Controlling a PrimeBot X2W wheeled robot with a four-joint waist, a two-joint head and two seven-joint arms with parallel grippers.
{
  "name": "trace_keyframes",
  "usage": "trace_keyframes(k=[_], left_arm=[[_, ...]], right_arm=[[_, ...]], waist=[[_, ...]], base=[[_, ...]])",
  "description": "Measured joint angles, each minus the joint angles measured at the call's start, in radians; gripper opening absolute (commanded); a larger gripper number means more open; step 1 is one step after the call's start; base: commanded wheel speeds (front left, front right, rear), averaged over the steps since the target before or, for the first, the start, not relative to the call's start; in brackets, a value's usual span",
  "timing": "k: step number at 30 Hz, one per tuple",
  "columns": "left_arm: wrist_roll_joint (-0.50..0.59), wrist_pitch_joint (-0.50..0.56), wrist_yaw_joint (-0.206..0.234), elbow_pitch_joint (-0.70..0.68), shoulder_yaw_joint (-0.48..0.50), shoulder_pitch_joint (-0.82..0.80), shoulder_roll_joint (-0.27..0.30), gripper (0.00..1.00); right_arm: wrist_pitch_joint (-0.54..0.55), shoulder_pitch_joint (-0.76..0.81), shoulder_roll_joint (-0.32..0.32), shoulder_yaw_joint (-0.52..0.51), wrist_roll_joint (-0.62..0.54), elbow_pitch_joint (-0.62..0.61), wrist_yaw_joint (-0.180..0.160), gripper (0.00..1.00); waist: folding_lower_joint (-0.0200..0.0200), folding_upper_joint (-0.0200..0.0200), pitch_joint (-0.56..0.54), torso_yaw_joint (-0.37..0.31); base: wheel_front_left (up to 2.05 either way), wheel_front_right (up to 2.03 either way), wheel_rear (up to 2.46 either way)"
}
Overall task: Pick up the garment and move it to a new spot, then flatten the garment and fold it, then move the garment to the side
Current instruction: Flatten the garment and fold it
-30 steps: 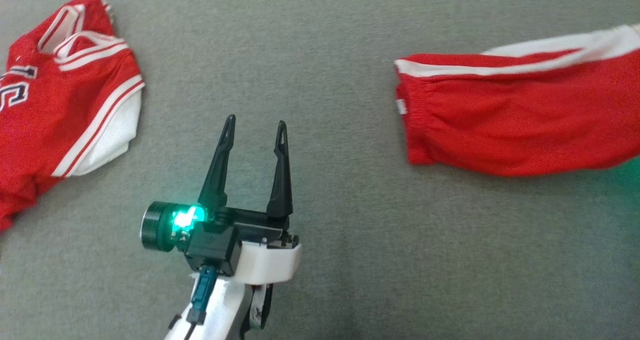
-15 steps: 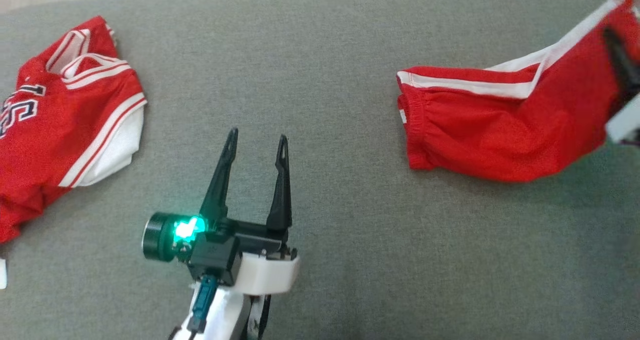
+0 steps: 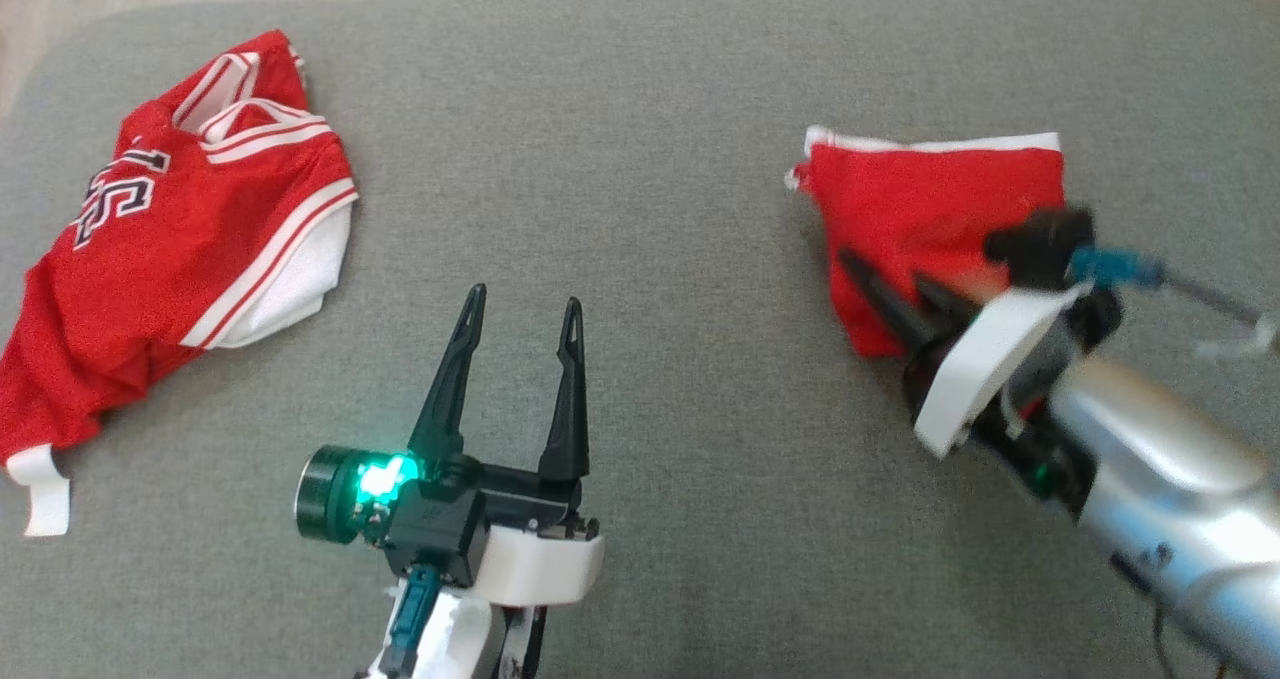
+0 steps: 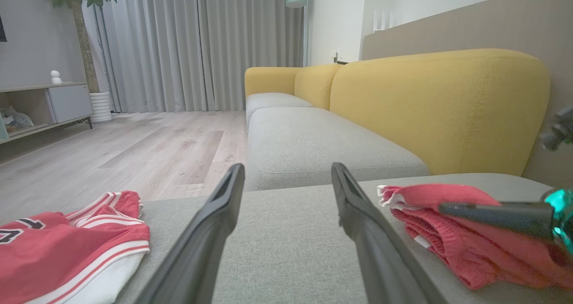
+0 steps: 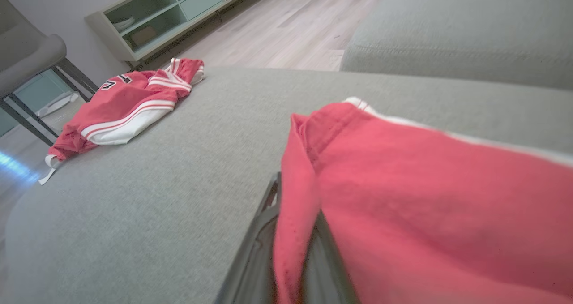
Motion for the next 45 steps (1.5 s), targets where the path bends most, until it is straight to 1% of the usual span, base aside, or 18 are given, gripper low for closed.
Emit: trace_keyframes(k=[3,5,6,7,10,14,17,19,22,25,27,30,33,37,45], left_arm=[[0.000,0.000,0.001,0.005,0.000,0.008,0.000,1.00],[-0.003,0.000,0.001,0.005,0.004,0.017,-0.001,1.00],[-0.006,0.000,0.002,0.005,0.007,0.025,-0.001,1.00],[-0.006,0.000,0.002,0.005,0.007,0.025,-0.001,1.00],[-0.010,0.000,0.002,0.004,0.024,0.063,-0.001,1.00],[-0.010,0.000,0.003,-0.006,0.049,0.132,-0.001,1.00],[-0.019,0.000,0.003,-0.024,0.085,0.193,-0.001,1.00],[-0.020,0.000,0.003,-0.037,0.108,0.236,0.000,1.00],[-0.018,0.000,0.000,-0.048,0.139,0.294,0.000,1.00],[-0.001,0.000,-0.016,-0.048,0.161,0.332,0.000,1.00],[0.000,0.000,-0.025,-0.047,0.173,0.354,0.000,1.00],[0.009,0.000,-0.027,-0.044,0.196,0.393,0.000,1.00],[0.009,0.000,-0.044,-0.025,0.208,0.435,0.000,1.00],[0.009,0.000,-0.061,-0.008,0.215,0.439,0.000,1.00],[0.007,0.000,-0.060,0.027,0.236,0.439,0.000,1.00]], right_arm=[[-0.081,0.060,0.030,-0.037,-0.010,0.010,0.000,1.00],[-0.134,0.078,0.033,-0.107,-0.010,0.006,0.000,1.00],[-0.149,0.085,0.031,-0.146,-0.013,0.002,0.000,1.00],[-0.149,0.085,0.031,-0.146,-0.013,0.002,0.000,1.00],[-0.165,0.127,0.026,-0.285,-0.074,-0.026,0.000,1.00],[-0.169,0.285,0.043,-0.555,-0.207,-0.105,0.000,1.00],[-0.171,0.449,0.074,-0.681,-0.317,-0.141,0.000,1.00],[-0.171,0.550,0.103,-0.733,-0.377,-0.169,0.000,1.00],[-0.171,0.645,0.137,-0.775,-0.475,-0.202,0.000,1.00],[-0.171,0.699,0.170,-0.818,-0.530,-0.210,0.000,1.00],[-0.171,0.729,0.195,-0.831,-0.542,-0.219,0.000,1.00],[-0.171,0.770,0.220,-0.834,-0.566,-0.230,0.000,1.00],[-0.171,0.805,0.241,-0.841,-0.592,-0.244,0.000,1.00],[-0.171,0.829,0.256,-0.840,-0.617,-0.244,0.000,1.00],[-0.171,0.842,0.269,-0.832,-0.645,-0.243,0.000,1.00]], waist=[[0.0000,0.0000,-0.016,0.009],[0.0000,0.0000,-0.031,0.012],[0.0000,0.0000,-0.041,0.013],[0.0000,0.0000,-0.041,0.013],[-0.0001,0.0000,-0.075,0.008],[-0.0001,0.0000,-0.131,-0.008],[-0.0002,0.0000,-0.177,-0.022],[-0.0002,0.0000,-0.206,-0.032],[-0.0002,0.0000,-0.240,-0.049],[-0.0002,0.0000,-0.269,-0.059],[-0.0002,0.0000,-0.288,-0.063],[-0.0002,0.0001,-0.313,-0.068],[-0.0001,0.0000,-0.338,-0.073],[-0.0001,0.0001,-0.358,-0.069],[0.0000,0.0000,-0.364,-0.072]], base=[[0.00,0.00,0.00],[0.00,0.00,0.00],[0.00,0.00,0.00],[0.00,0.00,0.00],[0.00,0.00,0.00],[0.00,0.00,0.00],[0.00,0.00,0.00],[0.00,0.00,0.00],[0.00,0.00,0.00],[0.00,0.00,0.00],[0.00,0.00,0.00],[0.00,0.00,0.00],[0.00,0.00,0.00],[0.00,0.00,0.00],[0.00,0.00,0.00]])
